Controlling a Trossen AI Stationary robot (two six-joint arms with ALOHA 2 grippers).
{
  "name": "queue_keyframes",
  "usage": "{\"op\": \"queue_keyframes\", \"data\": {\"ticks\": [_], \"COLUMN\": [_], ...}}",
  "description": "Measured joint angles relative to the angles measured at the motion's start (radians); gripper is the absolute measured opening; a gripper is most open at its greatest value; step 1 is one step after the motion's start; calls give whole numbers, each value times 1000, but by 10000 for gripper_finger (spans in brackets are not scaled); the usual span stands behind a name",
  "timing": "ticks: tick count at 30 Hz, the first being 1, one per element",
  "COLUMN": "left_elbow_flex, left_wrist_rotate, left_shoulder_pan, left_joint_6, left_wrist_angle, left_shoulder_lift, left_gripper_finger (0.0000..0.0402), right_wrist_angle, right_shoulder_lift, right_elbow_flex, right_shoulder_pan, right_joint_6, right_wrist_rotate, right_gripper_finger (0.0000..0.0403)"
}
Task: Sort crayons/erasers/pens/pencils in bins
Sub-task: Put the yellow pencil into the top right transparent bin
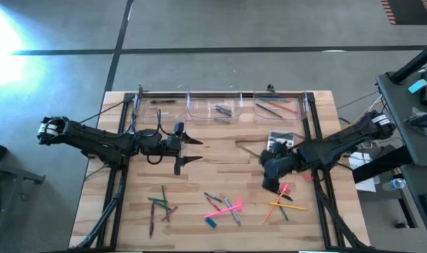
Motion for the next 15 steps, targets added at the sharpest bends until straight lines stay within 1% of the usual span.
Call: {"op": "queue_keyframes", "data": {"ticks": [2, 3, 6, 10, 15], "left_elbow_flex": [-6, -8, -9, -8, -9], "left_wrist_rotate": [0, 0, 0, 2, 2], "left_shoulder_pan": [0, 0, 0, 0, 0], "left_joint_6": [0, -1, -1, -25, -26], "left_wrist_angle": [-1, -2, -1, -1, -1], "left_shoulder_lift": [0, 0, 0, 0, 0], "left_gripper_finger": [228, 228, 228, 228, 228], "right_wrist_angle": [-1, -1, -1, -2, -2], "right_shoulder_lift": [36, 54, 103, 165, 210], "right_elbow_flex": [10, 14, 13, 12, 12], "right_shoulder_pan": [34, 55, 106, 143, 190], "right_joint_6": [32, 38, 66, 112, 180], "right_wrist_rotate": [-64, -76, -62, -61, -72], "right_gripper_finger": [171, 171, 171, 171, 171]}}
